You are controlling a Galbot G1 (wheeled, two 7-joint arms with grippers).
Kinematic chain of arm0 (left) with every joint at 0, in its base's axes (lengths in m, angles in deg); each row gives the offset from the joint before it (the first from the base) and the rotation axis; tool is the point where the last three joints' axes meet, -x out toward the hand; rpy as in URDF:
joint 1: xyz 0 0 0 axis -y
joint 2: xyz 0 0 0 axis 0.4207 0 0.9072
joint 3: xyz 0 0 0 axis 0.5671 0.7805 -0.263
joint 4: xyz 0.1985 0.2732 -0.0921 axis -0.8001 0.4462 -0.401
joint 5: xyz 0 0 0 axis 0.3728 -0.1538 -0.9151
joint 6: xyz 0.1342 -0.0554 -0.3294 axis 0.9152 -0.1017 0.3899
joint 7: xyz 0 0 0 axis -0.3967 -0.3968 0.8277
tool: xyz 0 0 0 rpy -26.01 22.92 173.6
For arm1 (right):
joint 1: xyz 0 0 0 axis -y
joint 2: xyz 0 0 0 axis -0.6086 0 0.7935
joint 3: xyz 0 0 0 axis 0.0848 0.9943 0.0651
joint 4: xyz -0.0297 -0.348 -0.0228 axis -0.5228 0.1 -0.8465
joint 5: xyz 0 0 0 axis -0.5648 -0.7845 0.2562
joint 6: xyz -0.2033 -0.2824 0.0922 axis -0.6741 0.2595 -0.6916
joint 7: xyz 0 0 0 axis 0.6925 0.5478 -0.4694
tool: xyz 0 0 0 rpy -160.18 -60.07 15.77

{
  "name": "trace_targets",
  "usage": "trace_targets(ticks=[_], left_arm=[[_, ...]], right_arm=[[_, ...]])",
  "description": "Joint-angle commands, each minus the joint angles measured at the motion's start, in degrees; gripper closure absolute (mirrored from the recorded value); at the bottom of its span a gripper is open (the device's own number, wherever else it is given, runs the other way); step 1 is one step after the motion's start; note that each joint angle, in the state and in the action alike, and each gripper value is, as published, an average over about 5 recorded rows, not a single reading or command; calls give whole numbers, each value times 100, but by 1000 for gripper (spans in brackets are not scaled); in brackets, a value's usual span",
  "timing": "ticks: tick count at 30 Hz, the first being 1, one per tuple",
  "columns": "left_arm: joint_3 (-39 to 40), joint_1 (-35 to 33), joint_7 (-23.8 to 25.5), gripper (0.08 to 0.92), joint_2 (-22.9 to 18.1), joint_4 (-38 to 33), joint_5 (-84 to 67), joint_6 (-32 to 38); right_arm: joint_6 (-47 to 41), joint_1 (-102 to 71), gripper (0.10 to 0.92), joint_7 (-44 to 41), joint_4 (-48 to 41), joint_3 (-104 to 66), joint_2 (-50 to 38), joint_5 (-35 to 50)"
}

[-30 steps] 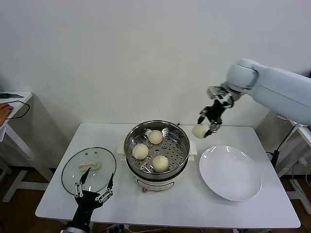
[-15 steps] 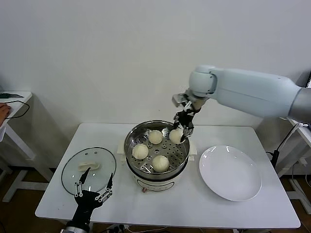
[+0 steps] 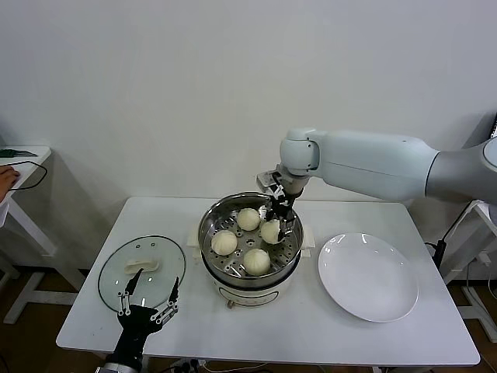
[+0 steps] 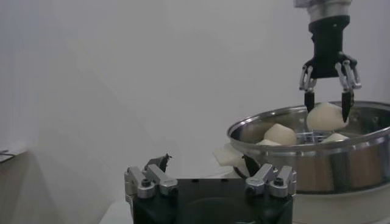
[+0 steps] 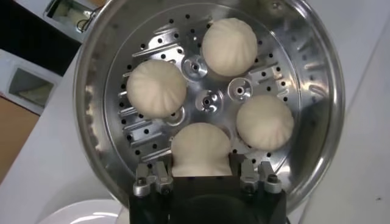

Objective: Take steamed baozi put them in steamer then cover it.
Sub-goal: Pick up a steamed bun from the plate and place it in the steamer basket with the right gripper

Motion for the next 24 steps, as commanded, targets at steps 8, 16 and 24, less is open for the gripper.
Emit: trace_targets(ticks=[8,16,24], left_arm=[[-19,9,-2,177,-8,14,1,16],[-38,6,8,177,9,-4,20,-10],[-84,75,-25,177,25,-17,113,-17]], right_arm=[[-41,-182,380,97,-83,74,127,-310],[-13,-157,260,116,28,-67,1,-370],[76,-4,203,51,622,-693,-592,-499]])
